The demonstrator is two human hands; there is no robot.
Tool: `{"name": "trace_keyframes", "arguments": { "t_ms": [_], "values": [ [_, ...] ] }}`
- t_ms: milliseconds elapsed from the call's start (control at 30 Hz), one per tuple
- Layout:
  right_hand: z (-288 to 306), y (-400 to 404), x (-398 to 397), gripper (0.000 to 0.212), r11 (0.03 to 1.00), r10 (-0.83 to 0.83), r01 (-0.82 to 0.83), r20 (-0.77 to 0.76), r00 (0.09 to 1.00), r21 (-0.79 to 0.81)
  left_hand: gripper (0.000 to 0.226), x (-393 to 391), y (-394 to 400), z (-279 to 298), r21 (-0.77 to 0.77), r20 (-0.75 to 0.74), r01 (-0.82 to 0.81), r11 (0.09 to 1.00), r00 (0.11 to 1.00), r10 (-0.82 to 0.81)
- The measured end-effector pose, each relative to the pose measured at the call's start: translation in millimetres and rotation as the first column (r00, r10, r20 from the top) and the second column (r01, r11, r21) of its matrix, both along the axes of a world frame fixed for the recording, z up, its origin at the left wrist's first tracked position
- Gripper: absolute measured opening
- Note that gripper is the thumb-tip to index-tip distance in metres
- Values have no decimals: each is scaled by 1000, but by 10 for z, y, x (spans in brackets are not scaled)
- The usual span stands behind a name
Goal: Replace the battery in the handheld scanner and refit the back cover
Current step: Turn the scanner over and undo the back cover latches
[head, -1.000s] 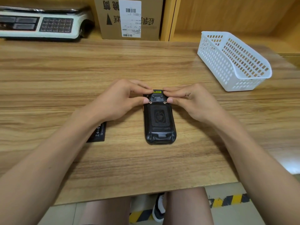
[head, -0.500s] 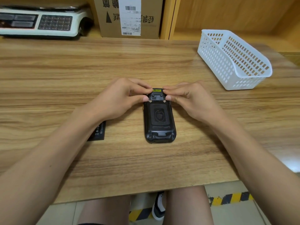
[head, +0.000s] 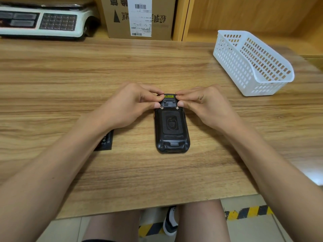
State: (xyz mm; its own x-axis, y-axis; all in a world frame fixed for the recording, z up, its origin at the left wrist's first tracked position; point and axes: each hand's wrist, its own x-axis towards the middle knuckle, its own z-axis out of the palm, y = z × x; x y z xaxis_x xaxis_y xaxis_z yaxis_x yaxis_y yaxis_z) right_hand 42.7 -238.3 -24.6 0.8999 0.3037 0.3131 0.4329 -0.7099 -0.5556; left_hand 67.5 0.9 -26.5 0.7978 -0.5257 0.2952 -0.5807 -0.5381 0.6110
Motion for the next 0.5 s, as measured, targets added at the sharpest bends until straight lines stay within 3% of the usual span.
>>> {"name": "trace_keyframes", "arguments": {
  "t_ms": [500],
  "values": [
    [-14,19,-40,21,998,-21,24,-37,999,64,23,-9,18,-31,83,224,73,994,970,-90]
  ]
}}
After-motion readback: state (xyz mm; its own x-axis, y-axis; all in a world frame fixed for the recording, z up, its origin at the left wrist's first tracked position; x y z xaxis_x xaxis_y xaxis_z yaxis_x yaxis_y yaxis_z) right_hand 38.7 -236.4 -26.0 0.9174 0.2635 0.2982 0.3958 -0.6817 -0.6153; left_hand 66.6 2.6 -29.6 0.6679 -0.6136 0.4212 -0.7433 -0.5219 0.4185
